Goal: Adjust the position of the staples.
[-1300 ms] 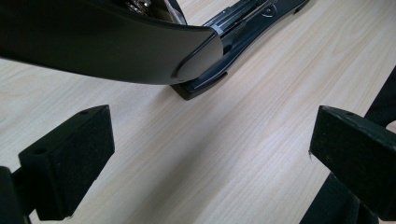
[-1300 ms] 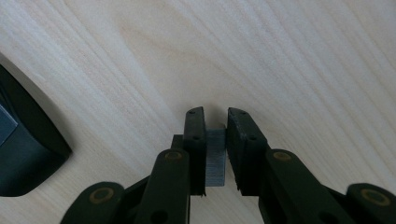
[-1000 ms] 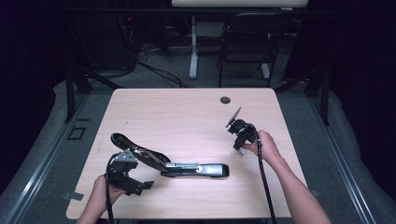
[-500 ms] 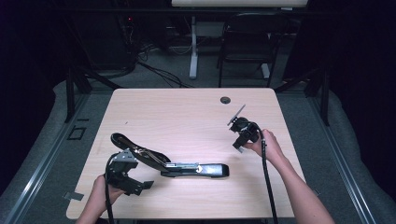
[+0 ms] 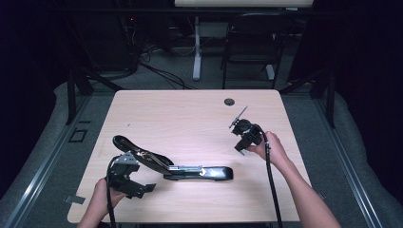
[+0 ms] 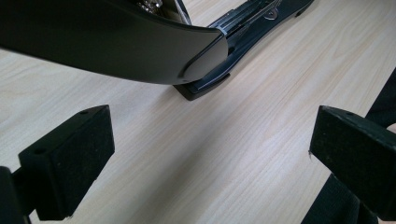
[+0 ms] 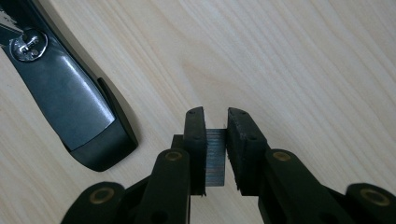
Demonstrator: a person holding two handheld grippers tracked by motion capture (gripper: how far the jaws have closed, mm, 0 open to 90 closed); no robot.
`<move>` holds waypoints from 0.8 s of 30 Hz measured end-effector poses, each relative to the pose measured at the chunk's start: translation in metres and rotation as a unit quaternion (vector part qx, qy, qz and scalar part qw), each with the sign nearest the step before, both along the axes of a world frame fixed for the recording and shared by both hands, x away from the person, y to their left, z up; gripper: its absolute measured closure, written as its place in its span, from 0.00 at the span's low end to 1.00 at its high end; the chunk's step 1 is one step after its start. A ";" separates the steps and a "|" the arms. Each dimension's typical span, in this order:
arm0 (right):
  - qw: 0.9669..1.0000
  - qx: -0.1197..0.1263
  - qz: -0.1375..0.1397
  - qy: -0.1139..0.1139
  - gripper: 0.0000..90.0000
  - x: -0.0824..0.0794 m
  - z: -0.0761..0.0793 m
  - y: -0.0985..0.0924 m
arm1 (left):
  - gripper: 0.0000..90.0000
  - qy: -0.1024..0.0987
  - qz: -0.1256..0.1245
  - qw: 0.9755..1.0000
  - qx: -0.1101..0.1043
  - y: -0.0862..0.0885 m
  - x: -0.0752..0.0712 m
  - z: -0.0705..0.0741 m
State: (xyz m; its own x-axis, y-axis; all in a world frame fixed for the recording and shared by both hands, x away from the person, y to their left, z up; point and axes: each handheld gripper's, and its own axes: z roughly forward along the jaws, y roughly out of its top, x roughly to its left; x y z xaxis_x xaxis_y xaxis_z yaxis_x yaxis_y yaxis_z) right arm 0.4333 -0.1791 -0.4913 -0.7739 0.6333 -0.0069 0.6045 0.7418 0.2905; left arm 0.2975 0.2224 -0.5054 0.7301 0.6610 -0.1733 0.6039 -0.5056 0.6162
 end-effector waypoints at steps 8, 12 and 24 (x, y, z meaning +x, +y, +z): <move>1.000 -0.003 0.011 -0.003 0.87 -0.003 0.003 0.007 | 0.00 0.004 -0.002 1.000 0.001 -0.001 0.000 -0.001; 1.000 0.002 0.014 -0.005 0.87 -0.006 0.005 0.009 | 0.00 0.004 -0.003 1.000 0.003 -0.001 0.000 -0.001; 0.999 0.003 0.032 -0.019 0.87 -0.013 0.013 0.018 | 0.00 0.014 -0.005 1.000 0.000 -0.001 0.001 -0.003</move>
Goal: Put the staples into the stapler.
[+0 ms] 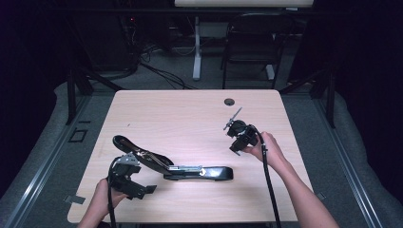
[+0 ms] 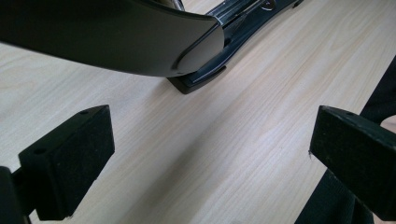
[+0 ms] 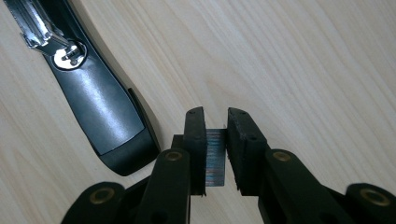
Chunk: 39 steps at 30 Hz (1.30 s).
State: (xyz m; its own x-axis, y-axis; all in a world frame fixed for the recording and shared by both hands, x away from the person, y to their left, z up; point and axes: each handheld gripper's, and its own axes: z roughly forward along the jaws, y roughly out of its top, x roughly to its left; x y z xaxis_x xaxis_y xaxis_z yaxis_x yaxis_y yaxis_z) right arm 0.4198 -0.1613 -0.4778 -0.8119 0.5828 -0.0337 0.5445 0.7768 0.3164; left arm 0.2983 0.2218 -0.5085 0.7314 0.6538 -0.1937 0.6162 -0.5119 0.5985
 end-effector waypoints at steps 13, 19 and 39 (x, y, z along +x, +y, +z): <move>0.999 0.026 0.020 -0.017 0.87 0.000 0.011 0.012 | 0.00 0.004 0.017 1.000 0.005 0.003 0.001 -0.001; 0.999 0.039 0.031 -0.020 0.87 -0.003 0.014 0.019 | 0.00 0.004 0.019 1.000 0.005 0.003 0.002 -0.001; 0.995 0.063 0.064 -0.034 0.87 -0.009 0.025 0.045 | 0.00 0.005 0.013 1.000 0.012 0.001 0.002 -0.001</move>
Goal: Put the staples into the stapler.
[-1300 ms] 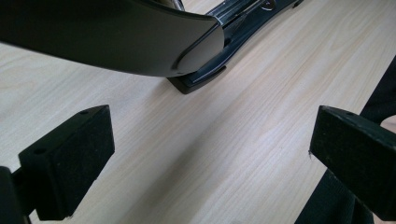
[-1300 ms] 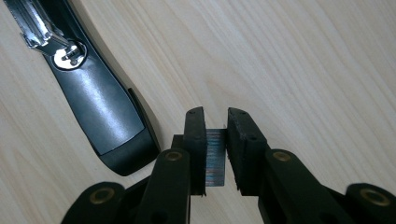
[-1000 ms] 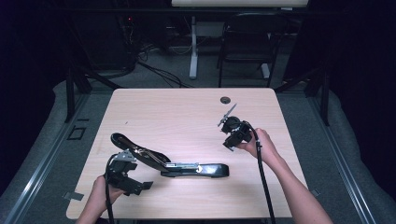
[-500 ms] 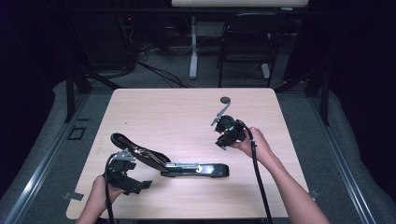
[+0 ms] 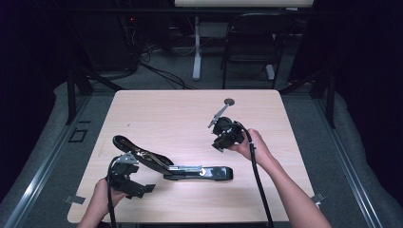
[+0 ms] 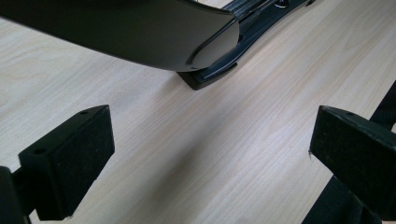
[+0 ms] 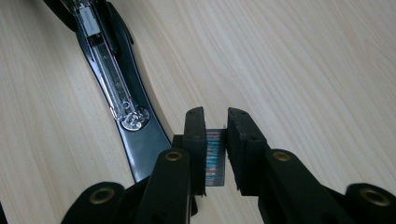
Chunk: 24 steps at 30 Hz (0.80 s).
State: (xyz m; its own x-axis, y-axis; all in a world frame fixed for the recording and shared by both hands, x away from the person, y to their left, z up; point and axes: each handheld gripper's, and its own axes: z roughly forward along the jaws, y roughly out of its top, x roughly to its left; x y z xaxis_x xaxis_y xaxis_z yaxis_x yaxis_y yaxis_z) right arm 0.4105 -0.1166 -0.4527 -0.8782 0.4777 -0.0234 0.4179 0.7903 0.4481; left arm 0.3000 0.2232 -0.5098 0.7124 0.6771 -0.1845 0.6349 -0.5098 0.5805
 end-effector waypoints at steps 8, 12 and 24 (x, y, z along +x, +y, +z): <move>1.000 0.008 0.009 0.001 0.87 0.001 0.000 0.010 | 0.00 -0.001 -0.001 1.000 0.001 -0.001 0.000 0.000; 1.000 0.009 0.015 0.002 0.87 0.001 -0.001 0.014 | 0.00 0.000 -0.001 1.000 0.001 0.000 0.000 0.000; 0.999 0.016 0.031 0.004 0.87 0.000 -0.003 0.026 | 0.00 -0.002 0.003 1.000 -0.005 0.001 0.001 0.000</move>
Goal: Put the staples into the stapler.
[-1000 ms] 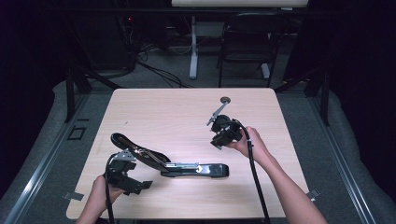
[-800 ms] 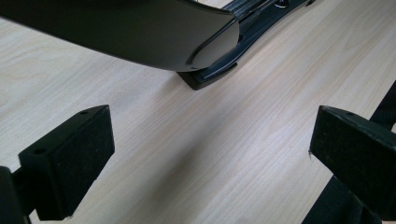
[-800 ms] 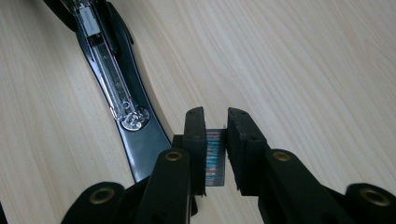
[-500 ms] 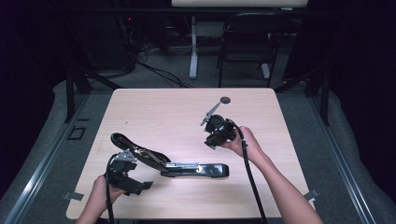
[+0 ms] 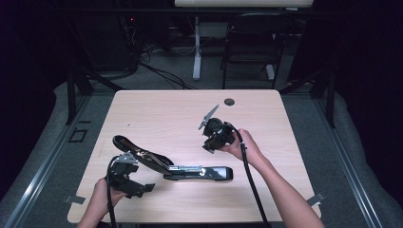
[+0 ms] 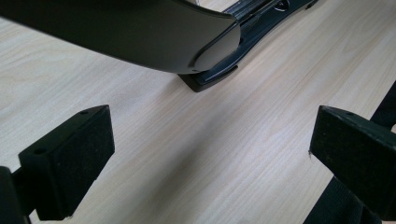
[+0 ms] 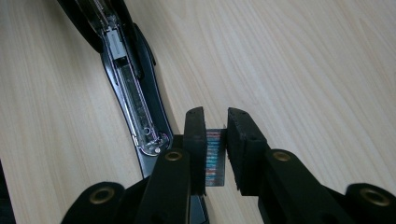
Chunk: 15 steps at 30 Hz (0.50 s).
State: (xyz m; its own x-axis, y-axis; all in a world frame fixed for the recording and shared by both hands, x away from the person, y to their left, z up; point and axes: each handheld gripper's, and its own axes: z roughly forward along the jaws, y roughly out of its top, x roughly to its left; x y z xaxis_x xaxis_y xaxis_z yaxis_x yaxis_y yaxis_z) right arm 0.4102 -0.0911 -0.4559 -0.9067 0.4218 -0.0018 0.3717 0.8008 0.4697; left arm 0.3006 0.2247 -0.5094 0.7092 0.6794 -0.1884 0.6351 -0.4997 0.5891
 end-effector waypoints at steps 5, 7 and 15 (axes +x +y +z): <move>1.000 0.002 0.006 0.006 0.87 0.000 -0.001 0.004 | 0.00 0.000 -0.001 1.000 0.000 0.000 0.000 0.000; 1.000 0.003 0.010 0.011 0.87 0.001 -0.002 0.005 | 0.00 0.001 -0.002 1.000 0.001 0.000 0.000 -0.001; 1.000 0.012 0.020 0.014 0.87 -0.001 -0.003 0.013 | 0.00 0.002 -0.002 1.000 0.000 0.000 0.001 -0.001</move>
State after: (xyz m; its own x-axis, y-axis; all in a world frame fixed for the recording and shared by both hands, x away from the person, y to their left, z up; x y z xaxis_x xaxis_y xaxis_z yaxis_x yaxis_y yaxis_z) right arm 0.4093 -0.0783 -0.4585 -0.9226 0.3844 0.0334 0.3524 0.8041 0.4788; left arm 0.3016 0.2252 -0.5100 0.7109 0.6768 -0.1913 0.6359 -0.5024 0.5858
